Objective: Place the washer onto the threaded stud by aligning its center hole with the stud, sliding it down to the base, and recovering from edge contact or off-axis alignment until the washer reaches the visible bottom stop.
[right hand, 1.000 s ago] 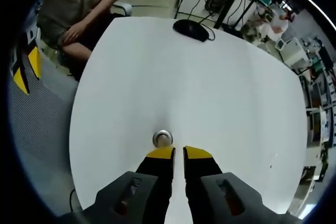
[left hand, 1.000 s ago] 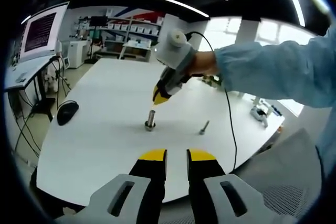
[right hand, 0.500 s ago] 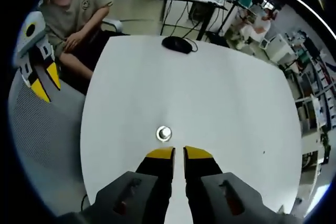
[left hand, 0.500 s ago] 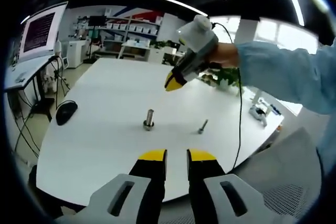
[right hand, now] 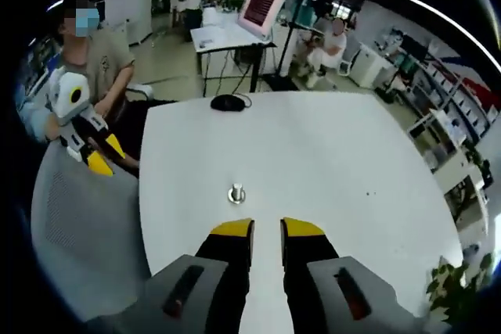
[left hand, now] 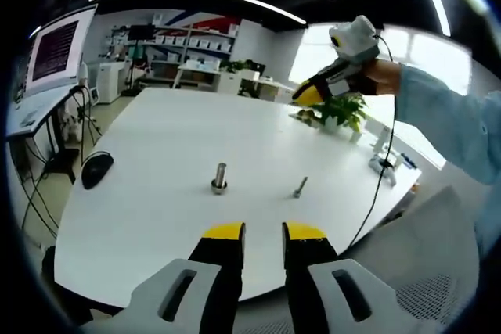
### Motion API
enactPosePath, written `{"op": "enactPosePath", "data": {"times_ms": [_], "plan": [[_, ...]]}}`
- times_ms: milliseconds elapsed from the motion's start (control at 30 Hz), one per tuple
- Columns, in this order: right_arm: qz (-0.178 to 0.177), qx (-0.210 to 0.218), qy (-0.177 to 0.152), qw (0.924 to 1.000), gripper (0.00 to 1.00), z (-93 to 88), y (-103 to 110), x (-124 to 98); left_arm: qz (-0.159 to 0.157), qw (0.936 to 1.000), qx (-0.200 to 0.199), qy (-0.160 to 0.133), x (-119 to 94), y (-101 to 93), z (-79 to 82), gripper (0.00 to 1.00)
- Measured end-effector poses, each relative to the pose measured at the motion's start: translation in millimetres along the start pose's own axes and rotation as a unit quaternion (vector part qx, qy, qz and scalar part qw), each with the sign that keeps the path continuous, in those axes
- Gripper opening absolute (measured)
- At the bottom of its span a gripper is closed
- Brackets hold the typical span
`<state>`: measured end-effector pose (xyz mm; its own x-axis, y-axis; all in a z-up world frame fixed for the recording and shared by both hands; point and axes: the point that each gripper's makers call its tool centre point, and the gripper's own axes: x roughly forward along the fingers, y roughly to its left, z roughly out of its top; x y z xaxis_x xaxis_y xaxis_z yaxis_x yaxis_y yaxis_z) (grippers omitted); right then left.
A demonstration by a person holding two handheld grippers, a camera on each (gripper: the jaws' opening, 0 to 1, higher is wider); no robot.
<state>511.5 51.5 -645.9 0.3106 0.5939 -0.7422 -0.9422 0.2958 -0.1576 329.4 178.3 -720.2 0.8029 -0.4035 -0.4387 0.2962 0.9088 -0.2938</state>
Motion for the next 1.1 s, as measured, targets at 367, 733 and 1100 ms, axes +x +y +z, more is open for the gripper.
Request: {"op": "enactPosePath", "data": {"times_ms": [367,733,1100], "plan": [[-0.026,0.075,-0.059,0.9951,0.23,-34.8,20,-65,-0.006,0.9998,0.002,-0.018,-1,-1.6,6.1,0.21],[-0.017,0.192,-0.154,0.9692,0.29,-52.3,77,-88,-0.004,0.9996,0.002,-0.028,-3,1.6,8.4,0.26],[-0.006,0.26,-0.173,0.9499,0.35,-77.7,114,-79,-0.008,0.9997,0.003,-0.021,-3,1.3,5.2,0.3]]}}
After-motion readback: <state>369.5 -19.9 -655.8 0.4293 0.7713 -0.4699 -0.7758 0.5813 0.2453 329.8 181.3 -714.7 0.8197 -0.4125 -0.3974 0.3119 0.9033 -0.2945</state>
